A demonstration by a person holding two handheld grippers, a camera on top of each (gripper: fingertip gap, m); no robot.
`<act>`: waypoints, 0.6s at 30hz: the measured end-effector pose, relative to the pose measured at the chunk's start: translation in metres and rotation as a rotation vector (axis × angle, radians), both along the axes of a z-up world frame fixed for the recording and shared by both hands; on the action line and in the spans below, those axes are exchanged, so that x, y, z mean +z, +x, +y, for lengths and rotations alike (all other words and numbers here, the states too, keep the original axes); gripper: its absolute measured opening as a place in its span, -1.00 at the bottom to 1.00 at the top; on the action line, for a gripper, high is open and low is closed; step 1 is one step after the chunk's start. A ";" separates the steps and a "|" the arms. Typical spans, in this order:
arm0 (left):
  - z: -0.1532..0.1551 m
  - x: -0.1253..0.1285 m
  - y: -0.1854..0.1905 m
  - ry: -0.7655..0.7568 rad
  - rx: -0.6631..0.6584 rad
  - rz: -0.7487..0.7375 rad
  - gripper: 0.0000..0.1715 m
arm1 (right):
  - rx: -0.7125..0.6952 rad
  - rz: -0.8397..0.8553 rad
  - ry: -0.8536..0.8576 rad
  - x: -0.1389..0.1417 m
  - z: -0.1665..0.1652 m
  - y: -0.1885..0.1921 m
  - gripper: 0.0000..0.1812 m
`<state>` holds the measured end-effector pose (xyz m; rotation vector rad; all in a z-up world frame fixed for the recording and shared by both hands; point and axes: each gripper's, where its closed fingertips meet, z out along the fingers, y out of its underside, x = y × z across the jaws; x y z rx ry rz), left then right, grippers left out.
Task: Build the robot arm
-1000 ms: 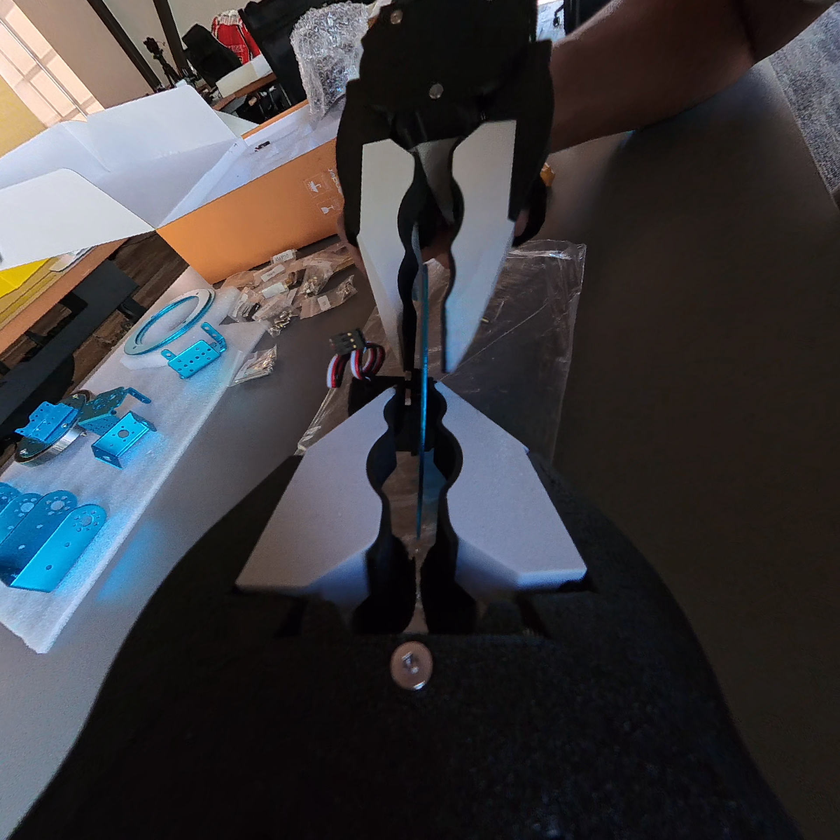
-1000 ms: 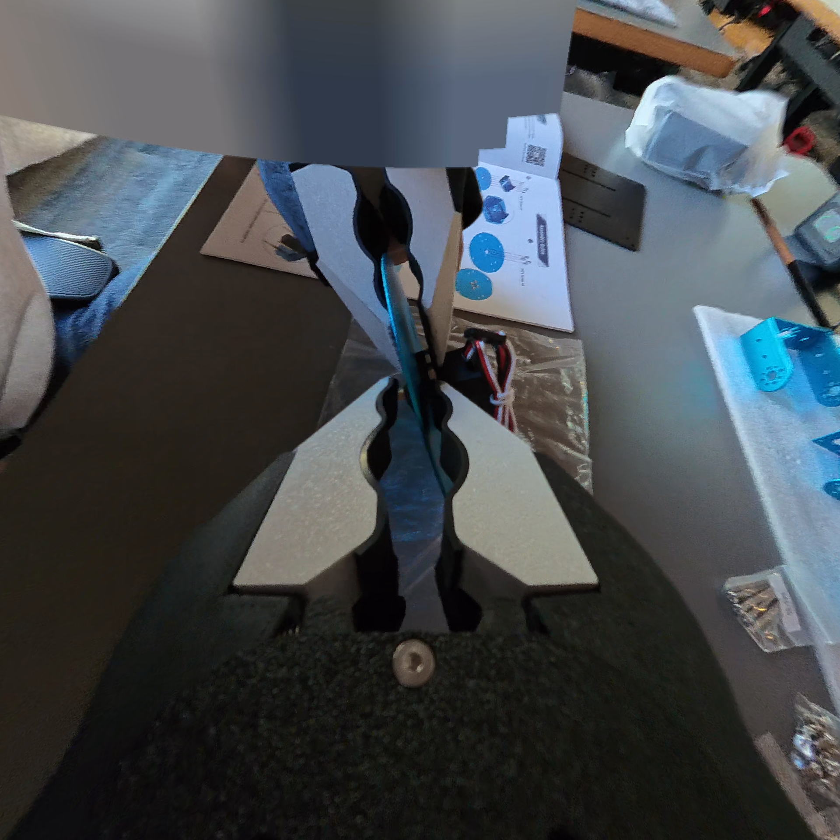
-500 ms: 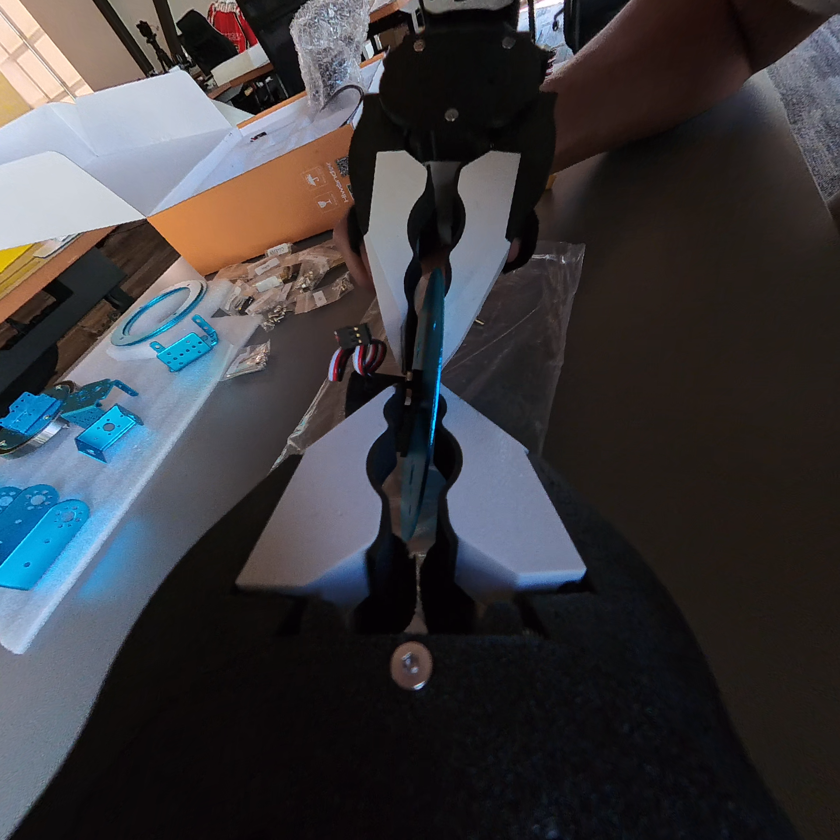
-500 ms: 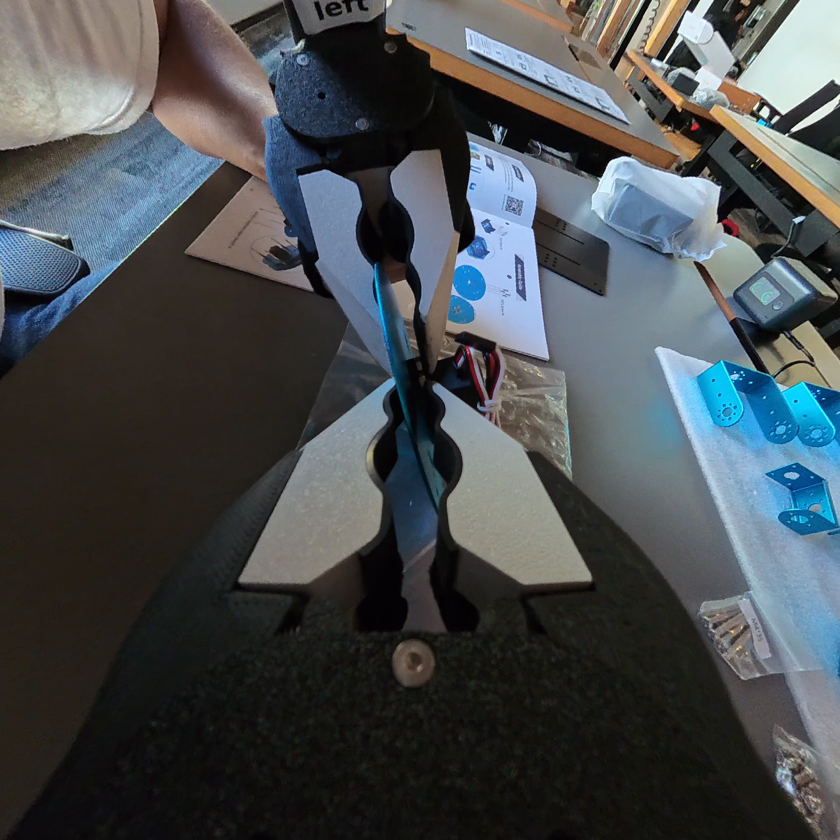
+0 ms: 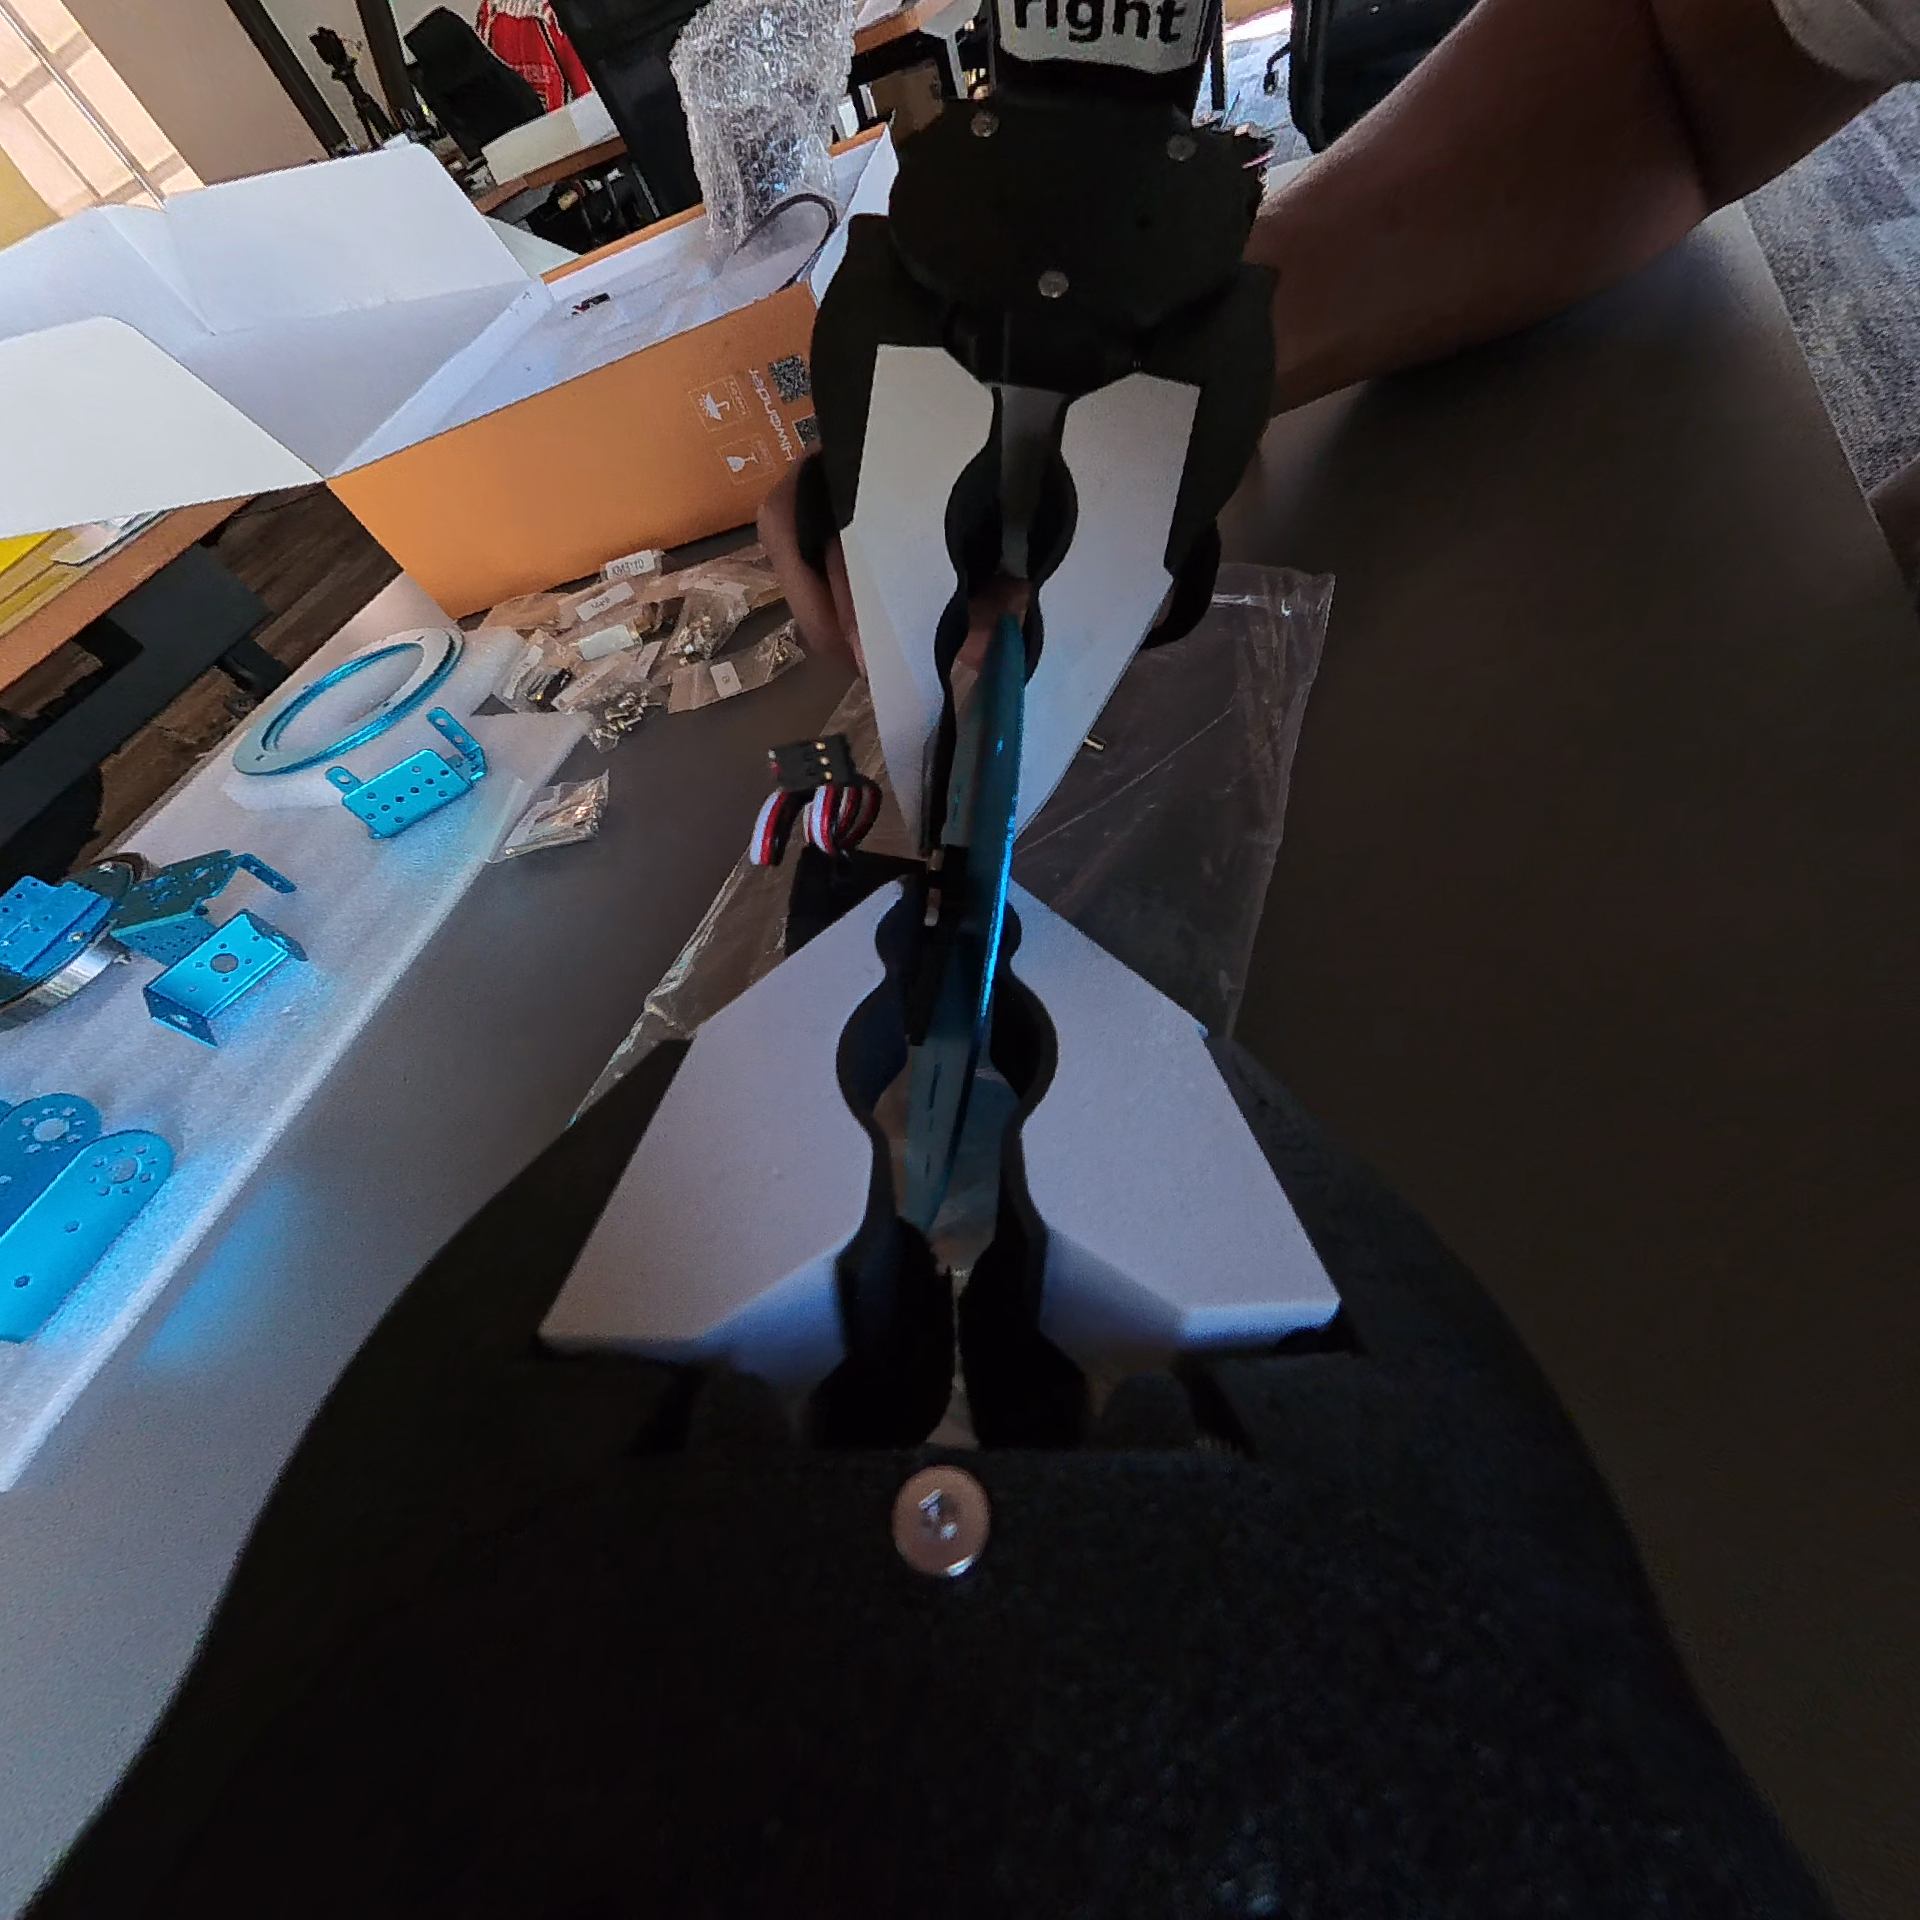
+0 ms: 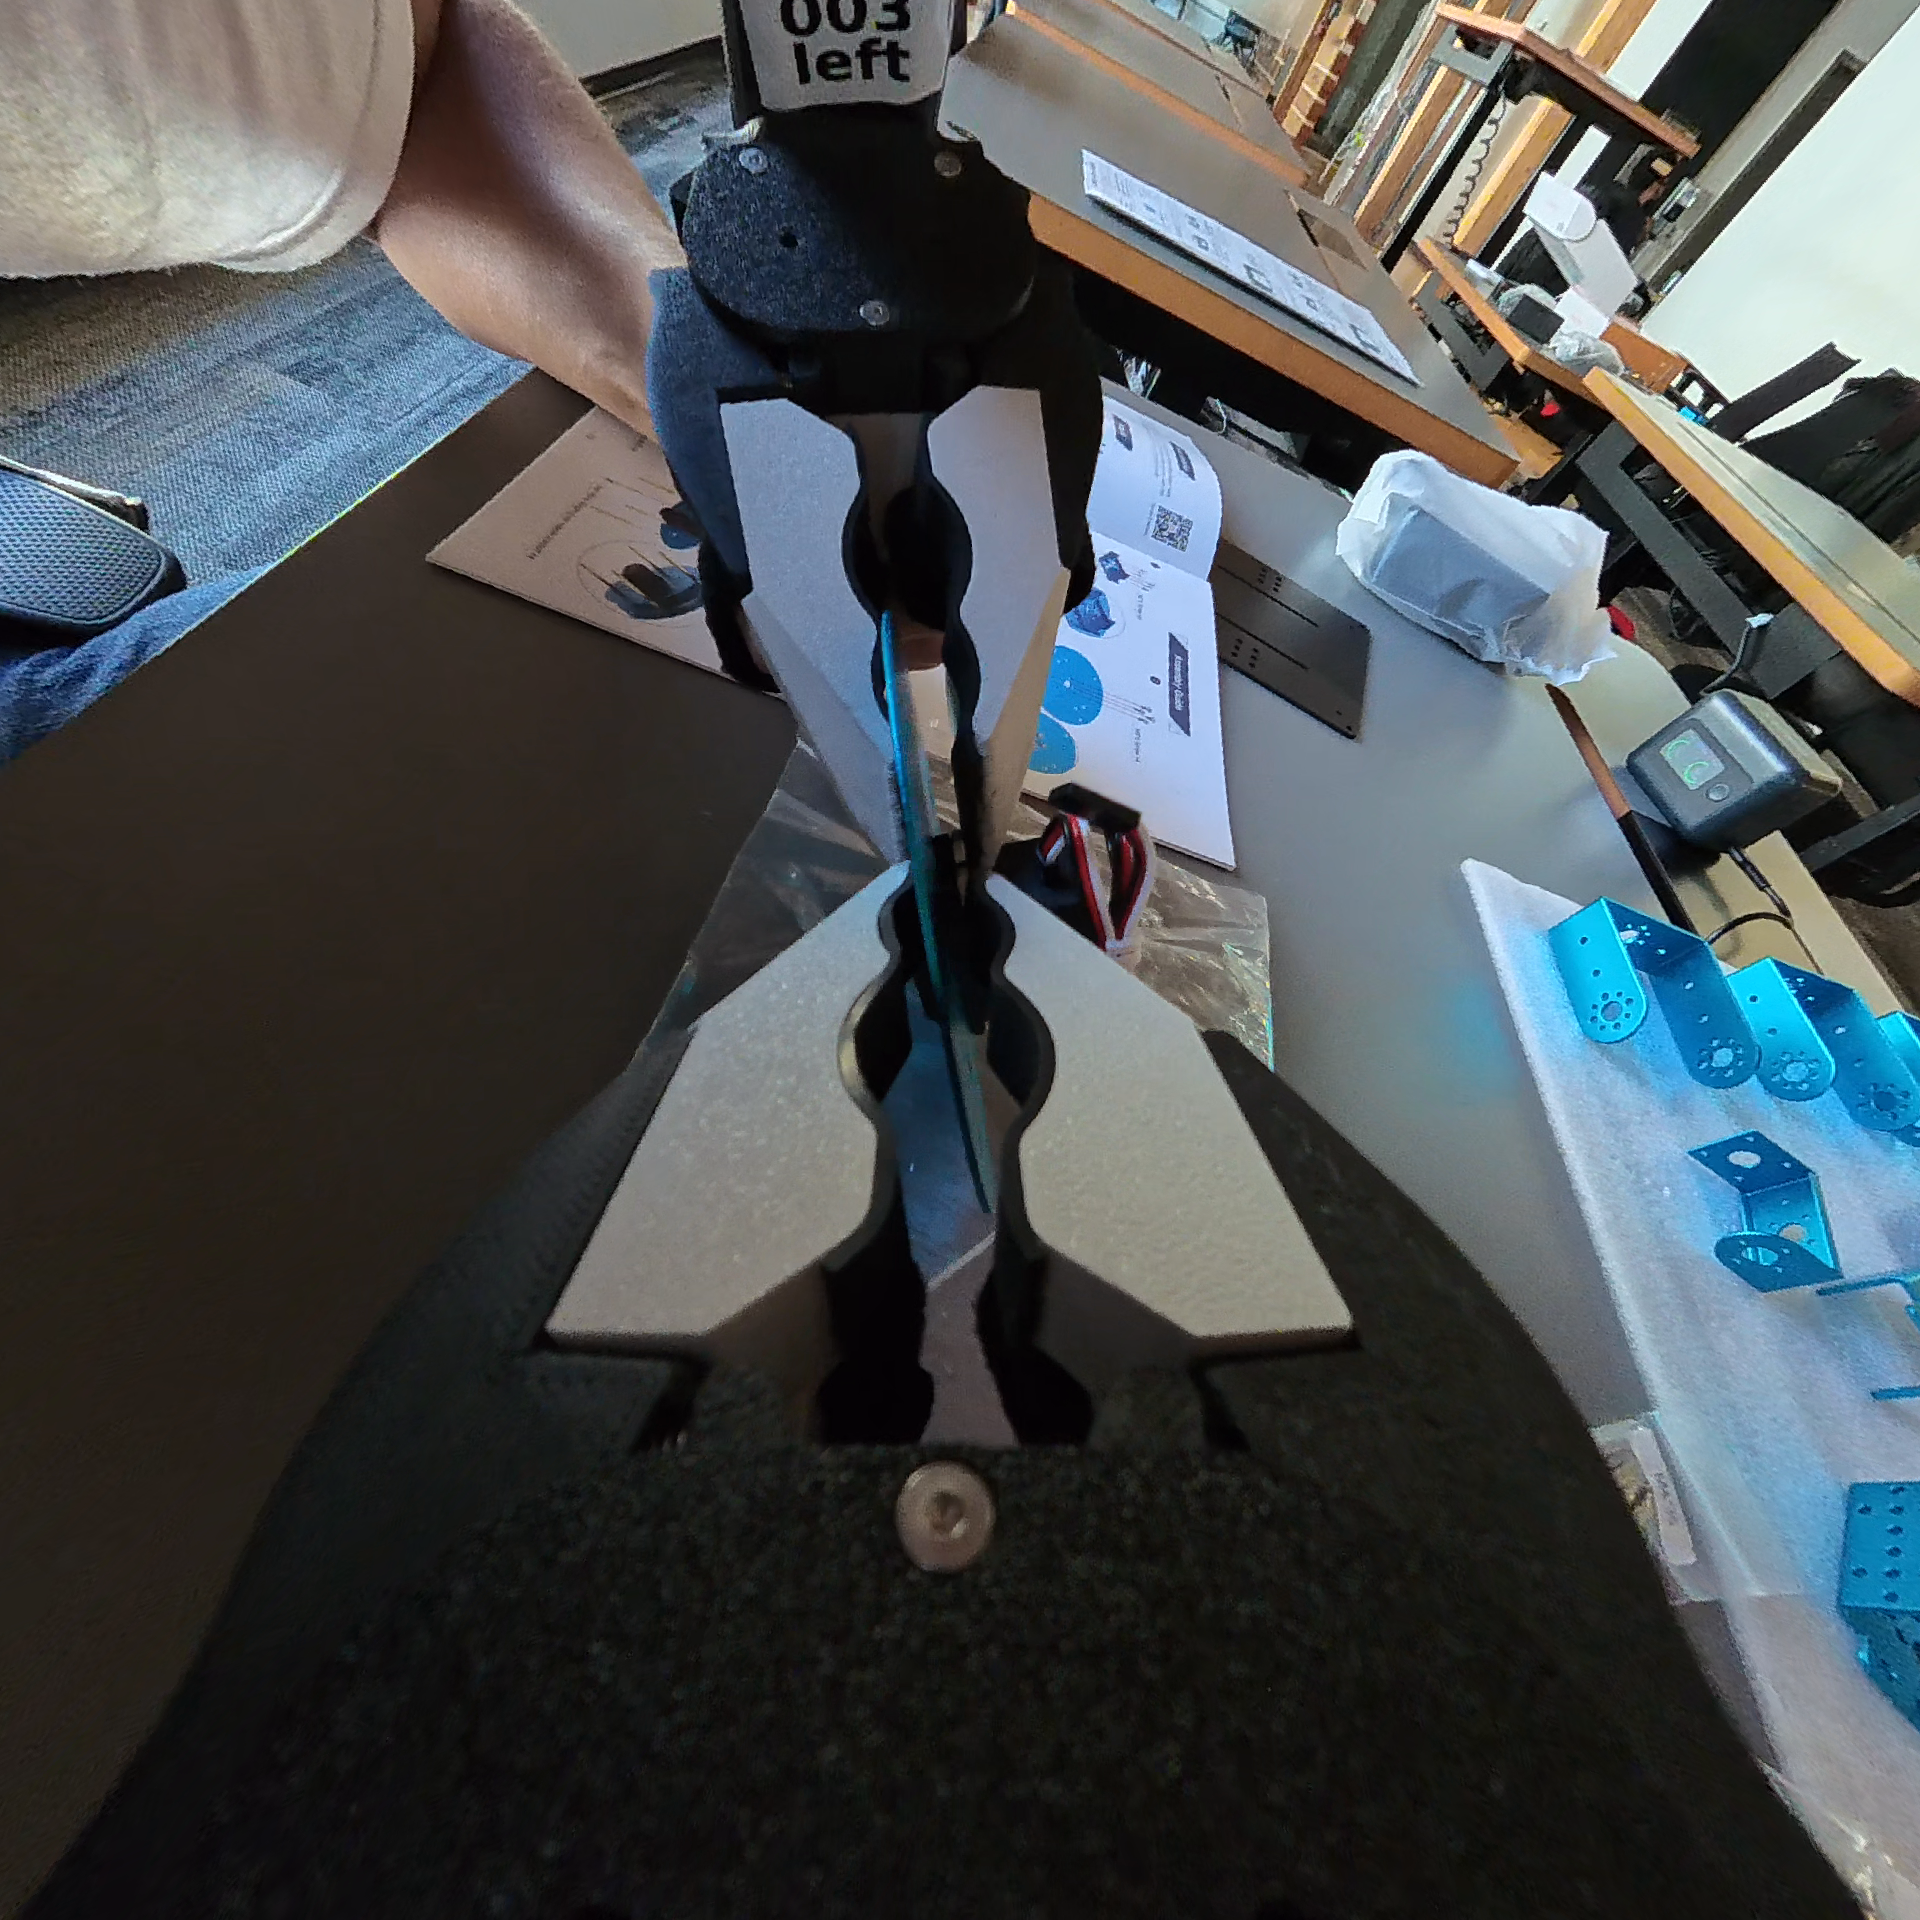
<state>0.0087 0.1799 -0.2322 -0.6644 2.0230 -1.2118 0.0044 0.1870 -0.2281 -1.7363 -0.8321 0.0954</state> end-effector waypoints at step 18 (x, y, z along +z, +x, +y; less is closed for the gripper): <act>0.034 0.007 0.009 -0.230 -0.005 0.138 -0.90 | -0.115 0.152 -0.132 -0.004 0.005 0.042 -0.89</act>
